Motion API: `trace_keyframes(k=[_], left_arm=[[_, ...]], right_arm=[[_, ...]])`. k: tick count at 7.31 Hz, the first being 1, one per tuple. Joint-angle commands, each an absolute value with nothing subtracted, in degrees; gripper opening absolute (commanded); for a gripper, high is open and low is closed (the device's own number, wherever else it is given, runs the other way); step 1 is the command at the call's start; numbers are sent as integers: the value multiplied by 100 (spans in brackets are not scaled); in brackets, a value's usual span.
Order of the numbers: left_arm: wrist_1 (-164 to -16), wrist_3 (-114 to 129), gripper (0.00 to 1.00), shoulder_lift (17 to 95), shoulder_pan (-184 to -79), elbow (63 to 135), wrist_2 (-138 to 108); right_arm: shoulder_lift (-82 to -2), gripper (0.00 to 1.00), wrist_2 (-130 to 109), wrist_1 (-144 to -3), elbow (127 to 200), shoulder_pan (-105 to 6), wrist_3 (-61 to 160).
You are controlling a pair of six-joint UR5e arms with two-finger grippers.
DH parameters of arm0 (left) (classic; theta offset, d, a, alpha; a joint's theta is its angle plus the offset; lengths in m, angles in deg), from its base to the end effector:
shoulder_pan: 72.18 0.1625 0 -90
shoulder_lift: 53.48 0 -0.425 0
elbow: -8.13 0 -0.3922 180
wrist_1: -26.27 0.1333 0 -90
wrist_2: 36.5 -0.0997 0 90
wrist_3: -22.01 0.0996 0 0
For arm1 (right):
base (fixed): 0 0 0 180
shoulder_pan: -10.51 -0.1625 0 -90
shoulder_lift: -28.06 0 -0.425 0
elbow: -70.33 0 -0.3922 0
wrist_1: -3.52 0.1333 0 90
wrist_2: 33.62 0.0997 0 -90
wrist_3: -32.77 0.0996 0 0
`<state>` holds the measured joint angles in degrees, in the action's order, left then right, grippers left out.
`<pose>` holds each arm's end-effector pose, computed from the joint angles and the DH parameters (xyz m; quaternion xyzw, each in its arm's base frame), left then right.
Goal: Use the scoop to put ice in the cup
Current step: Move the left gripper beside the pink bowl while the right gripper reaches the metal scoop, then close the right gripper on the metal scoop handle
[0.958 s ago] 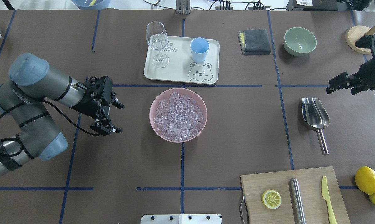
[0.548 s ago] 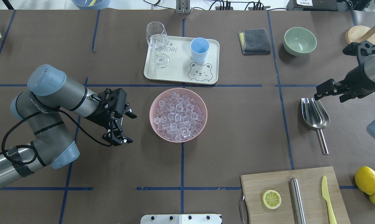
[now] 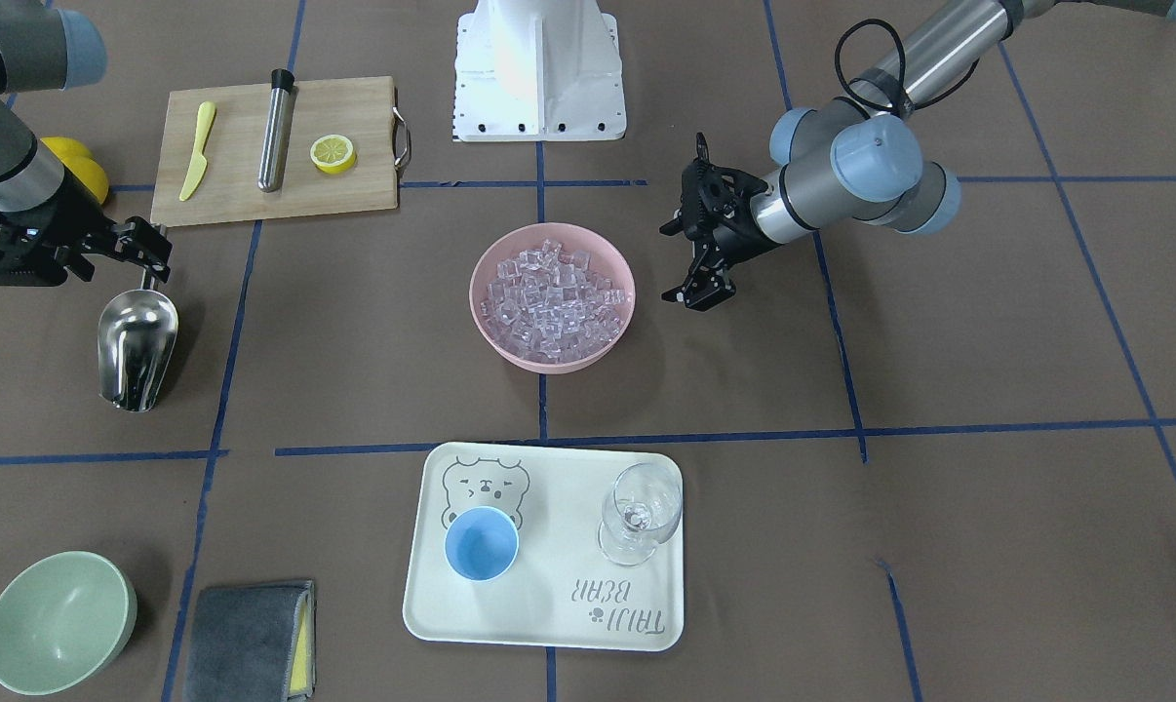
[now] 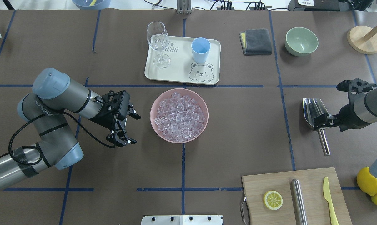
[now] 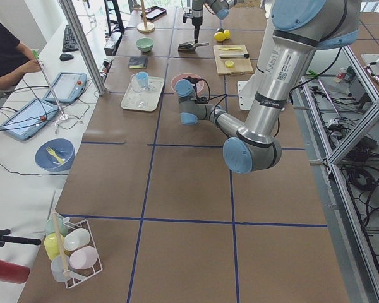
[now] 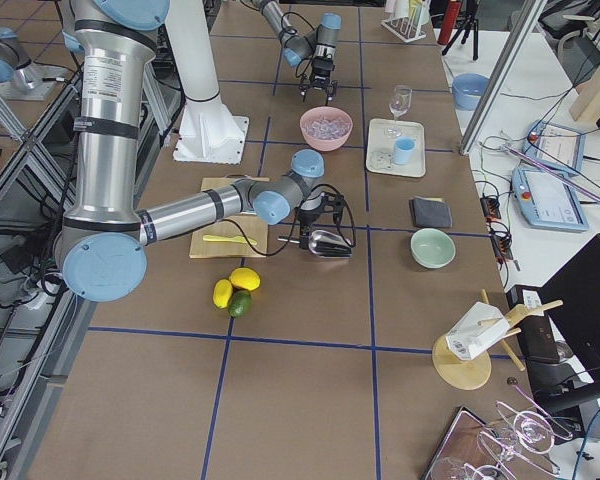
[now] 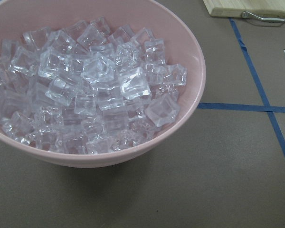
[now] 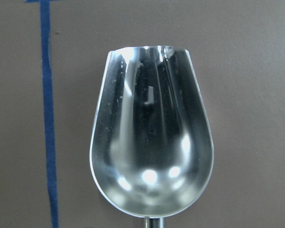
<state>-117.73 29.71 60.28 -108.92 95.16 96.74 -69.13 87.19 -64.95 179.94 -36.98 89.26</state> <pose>0.4692 -0.4314 0.3351 0.4072 0.4885 0.5675 0.5230 -0.2504 -0.3949 0.5151 -0.0104 -0.3790 0.0352 0.9247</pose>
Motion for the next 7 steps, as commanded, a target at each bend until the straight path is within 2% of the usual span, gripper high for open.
trace_keyframes(k=[1, 6, 7], left_arm=[[-11752, 2957, 100, 6104, -10891, 9462, 9631], [-11752, 2957, 100, 6131, -10891, 9417, 9631], [-11744, 2957, 100, 6131, -10891, 9400, 9631]], right_arm=[[-6968, 100, 8705, -6459, 17870, -3608, 8963], [-6766, 100, 8503, -6512, 17712, -3212, 9218], [-6766, 92, 8511, -6512, 17694, -3177, 9218]])
